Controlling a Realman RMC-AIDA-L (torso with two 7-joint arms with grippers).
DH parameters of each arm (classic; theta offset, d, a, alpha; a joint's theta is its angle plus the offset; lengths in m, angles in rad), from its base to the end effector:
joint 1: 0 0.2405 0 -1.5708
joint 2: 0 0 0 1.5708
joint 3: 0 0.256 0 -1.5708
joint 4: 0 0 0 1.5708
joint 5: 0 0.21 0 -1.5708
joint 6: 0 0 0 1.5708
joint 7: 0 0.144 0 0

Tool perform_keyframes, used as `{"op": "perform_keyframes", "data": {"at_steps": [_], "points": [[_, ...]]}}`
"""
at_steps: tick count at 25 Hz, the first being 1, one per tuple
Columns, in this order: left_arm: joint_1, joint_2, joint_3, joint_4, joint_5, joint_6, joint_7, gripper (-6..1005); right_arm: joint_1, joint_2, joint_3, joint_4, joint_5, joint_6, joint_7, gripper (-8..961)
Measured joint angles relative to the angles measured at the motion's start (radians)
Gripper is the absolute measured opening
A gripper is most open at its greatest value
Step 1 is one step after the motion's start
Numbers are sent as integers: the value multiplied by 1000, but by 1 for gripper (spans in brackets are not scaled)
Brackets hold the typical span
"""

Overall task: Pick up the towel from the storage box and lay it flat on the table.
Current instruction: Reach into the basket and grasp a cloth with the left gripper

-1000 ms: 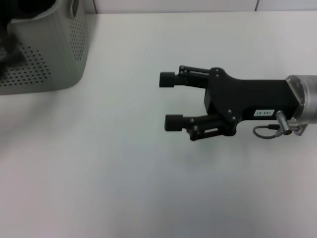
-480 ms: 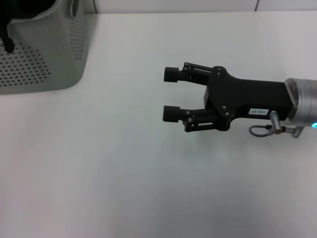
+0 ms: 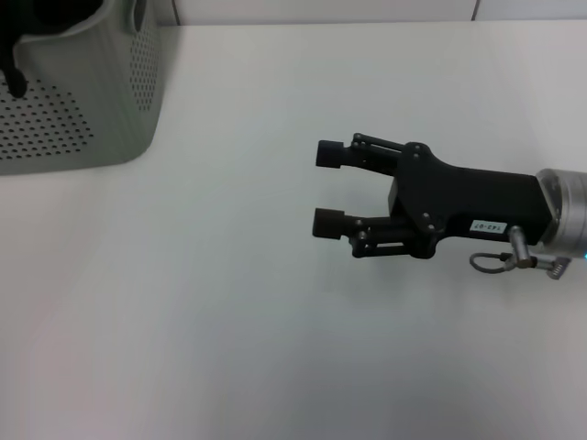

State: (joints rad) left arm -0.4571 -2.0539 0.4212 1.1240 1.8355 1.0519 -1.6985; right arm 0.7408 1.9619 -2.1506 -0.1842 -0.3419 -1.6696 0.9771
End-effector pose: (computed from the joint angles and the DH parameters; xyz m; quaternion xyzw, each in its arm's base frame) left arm -0.3022 0.3806 0.2014 -0.7224 -0.2936 -0.2810 0.5595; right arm 0.1744 0.3149 -0.0436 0.8930 -0.0959 -0.4394 0.0158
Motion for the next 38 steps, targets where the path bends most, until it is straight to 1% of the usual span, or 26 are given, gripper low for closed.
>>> {"op": "perform_keyframes", "data": {"at_steps": [6, 13, 17, 26, 31, 38], "points": [[-2, 2, 15, 14, 59, -46, -34, 695, -15, 0, 21, 0, -5, -3, 0, 880], [0, 24, 17, 10, 131, -45, -116, 695, -10, 0, 22, 0, -6, 1, 0, 879], [6, 28, 17, -3, 143, -44, -125, 695, -11, 0, 22, 0, -7, 2, 0, 878], [1, 51, 18, -72, 170, -29, -139, 694, -13, 2, 22, 0, -8, 6, -14, 876], [-1, 53, 18, -81, 164, -9, -141, 694, -20, 6, 22, 0, -3, 1, -14, 875], [-2, 54, 13, -81, 156, -7, -139, 529, -22, 8, 22, 0, -3, -23, -14, 873]]}}
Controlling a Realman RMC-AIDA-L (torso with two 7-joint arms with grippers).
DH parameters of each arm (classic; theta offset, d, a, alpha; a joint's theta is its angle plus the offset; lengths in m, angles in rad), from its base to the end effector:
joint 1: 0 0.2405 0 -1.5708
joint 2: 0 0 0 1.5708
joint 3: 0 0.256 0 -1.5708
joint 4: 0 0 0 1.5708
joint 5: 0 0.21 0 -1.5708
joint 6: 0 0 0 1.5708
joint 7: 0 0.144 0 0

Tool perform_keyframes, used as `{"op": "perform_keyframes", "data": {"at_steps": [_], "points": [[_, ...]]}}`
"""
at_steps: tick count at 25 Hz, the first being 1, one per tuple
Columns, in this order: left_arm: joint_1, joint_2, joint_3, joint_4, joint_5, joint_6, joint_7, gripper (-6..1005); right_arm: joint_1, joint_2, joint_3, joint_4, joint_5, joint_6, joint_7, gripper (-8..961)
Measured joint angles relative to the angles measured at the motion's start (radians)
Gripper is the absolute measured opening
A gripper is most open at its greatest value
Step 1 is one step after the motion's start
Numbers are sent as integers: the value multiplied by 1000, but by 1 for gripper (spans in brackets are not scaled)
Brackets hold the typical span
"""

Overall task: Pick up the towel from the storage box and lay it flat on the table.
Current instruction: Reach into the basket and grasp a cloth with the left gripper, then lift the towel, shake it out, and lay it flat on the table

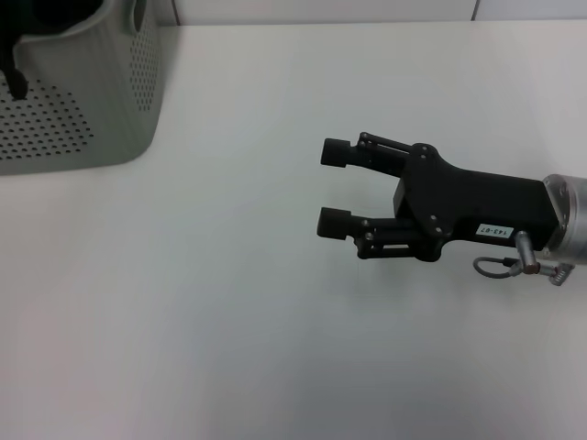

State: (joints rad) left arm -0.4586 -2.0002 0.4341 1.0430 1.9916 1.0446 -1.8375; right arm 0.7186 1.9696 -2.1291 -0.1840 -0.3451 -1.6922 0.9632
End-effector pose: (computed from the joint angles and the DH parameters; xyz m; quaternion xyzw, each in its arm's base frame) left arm -0.3302 0.3804 0.1930 -0.7243 -0.3700 -0.2352 0.5321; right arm 0.1773 0.3097 -0.0424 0.8856 -0.0967 -0.4541 0.0111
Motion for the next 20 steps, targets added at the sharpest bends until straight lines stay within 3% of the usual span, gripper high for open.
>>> {"op": "perform_keyframes", "data": {"at_steps": [10, 15, 20], "points": [[7, 1, 3, 6, -55, 0, 8, 293, -13, 0, 0, 0, 2, -1, -1, 871], [8, 3, 2, 8, -56, 0, 8, 102, -15, 0, 1, 0, 4, -1, -4, 870], [22, 5, 1, 16, -143, 49, 16, 52, -28, 2, 24, 0, 0, -2, -8, 869]]}}
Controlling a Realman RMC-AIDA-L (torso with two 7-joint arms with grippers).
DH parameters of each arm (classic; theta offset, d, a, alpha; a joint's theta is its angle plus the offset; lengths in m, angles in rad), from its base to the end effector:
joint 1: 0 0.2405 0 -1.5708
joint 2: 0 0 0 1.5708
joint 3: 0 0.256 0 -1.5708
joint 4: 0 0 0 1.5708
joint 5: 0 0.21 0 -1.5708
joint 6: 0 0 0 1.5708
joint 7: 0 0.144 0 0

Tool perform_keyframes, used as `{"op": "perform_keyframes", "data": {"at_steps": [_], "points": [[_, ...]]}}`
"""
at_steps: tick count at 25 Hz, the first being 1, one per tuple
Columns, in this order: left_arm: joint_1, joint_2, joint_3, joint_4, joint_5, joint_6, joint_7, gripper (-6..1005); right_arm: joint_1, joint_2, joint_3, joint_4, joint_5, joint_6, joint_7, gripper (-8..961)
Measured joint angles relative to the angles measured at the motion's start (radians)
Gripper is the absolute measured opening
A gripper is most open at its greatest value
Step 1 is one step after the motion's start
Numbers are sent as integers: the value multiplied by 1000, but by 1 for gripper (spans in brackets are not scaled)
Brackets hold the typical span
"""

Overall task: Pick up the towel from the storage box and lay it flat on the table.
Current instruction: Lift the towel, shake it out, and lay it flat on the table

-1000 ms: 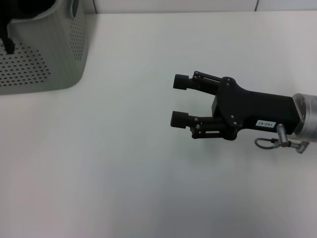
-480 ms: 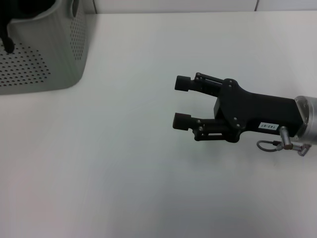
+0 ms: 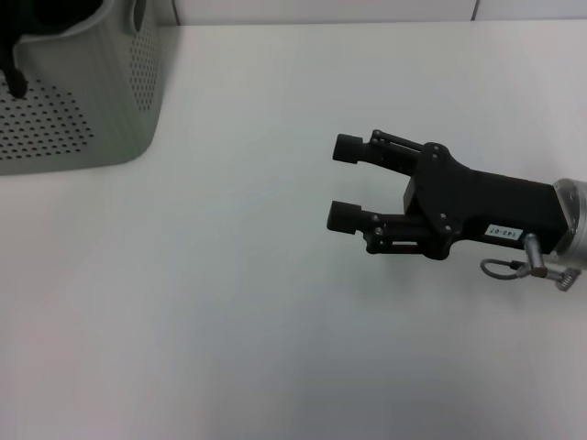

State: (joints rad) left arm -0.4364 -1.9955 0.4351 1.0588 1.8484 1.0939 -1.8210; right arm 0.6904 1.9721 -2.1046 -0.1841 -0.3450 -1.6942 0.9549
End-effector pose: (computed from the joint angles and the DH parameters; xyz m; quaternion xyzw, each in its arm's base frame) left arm -0.3177 0.3752 0.2041 -0.7182 -0.3497 -0.2944 0.5247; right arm 0.1841 0.3071 -0.0404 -0.8801 0.1057 0.4629 0.0048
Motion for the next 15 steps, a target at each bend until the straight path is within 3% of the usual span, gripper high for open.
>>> {"op": "perform_keyframes", "data": {"at_steps": [6, 11, 15], "points": [[61, 1, 0, 83, -270, 174, 9, 12, -22, -3, 33, -9, -1, -2, -3, 868], [95, -6, 3, 137, -546, 424, 22, 12, -25, -3, 47, -9, -5, -2, -7, 867], [86, 3, 4, 141, -719, 629, -1, 12, -25, 0, 50, -9, -5, -9, -35, 866]]}}
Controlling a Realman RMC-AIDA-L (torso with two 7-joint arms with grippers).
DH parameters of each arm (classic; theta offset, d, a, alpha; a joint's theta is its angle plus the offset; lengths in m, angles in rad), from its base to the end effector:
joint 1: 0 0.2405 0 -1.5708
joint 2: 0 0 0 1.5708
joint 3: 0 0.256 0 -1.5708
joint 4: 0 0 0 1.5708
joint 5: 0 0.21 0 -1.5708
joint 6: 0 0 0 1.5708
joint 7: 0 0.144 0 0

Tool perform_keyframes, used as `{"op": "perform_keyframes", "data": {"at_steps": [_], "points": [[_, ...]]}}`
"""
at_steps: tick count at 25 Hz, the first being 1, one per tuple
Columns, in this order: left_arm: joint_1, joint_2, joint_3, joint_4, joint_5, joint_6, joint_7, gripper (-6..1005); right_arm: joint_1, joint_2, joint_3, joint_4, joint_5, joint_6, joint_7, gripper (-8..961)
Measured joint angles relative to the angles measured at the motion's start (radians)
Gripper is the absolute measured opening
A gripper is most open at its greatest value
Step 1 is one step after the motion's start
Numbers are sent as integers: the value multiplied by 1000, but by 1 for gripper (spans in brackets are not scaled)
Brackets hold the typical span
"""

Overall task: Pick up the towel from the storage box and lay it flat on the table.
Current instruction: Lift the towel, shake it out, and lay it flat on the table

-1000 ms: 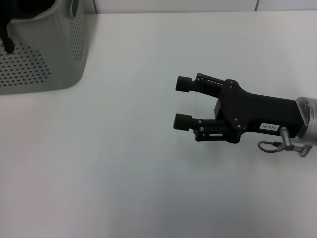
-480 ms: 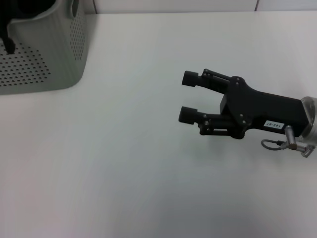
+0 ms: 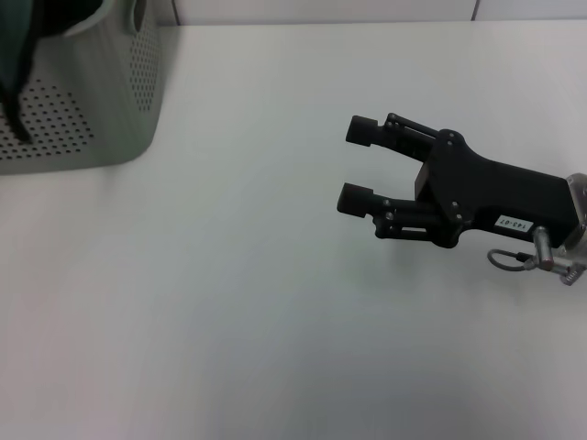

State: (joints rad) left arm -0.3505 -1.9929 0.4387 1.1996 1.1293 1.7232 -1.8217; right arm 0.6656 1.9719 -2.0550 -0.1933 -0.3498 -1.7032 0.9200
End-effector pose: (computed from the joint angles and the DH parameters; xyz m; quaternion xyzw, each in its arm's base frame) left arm -0.2082 0.2894 0.2440 -0.7550 -0.0794 -0.5672 0.3192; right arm 0.1872 0.3074 -0.0346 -0.8714 0.0964 0.4801 0.0310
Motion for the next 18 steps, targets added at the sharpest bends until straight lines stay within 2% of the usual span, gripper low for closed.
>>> {"op": "perform_keyframes", "data": {"at_steps": [2, 4, 7, 9, 11, 13, 16, 18], "points": [[-10, 5, 0, 0, -61, 70, -31, 12, 0, 3, 2, 0, 3, -2, -25, 866], [-14, 1, 1, 0, -103, 95, -47, 12, 0, 9, 3, 0, 6, 3, -69, 865], [-11, -11, 1, 3, -143, 107, -47, 12, -2, 36, 3, -2, 9, 43, -216, 865], [-14, -18, 3, 5, -142, 107, -43, 12, -31, 56, -3, -45, 6, 105, -390, 864], [-18, -24, 6, 6, -141, 107, -42, 12, -81, 58, -21, -140, 2, 186, -497, 864], [-16, -28, 9, 8, -141, 106, -42, 12, -140, 58, -59, -294, 2, 308, -595, 863], [-9, -34, 9, 10, -141, 106, -42, 12, -203, 58, -132, -455, 17, 467, -782, 848], [-9, -39, 9, 9, -140, 105, -40, 12, -219, 58, -196, -521, 68, 561, -932, 817]]}}
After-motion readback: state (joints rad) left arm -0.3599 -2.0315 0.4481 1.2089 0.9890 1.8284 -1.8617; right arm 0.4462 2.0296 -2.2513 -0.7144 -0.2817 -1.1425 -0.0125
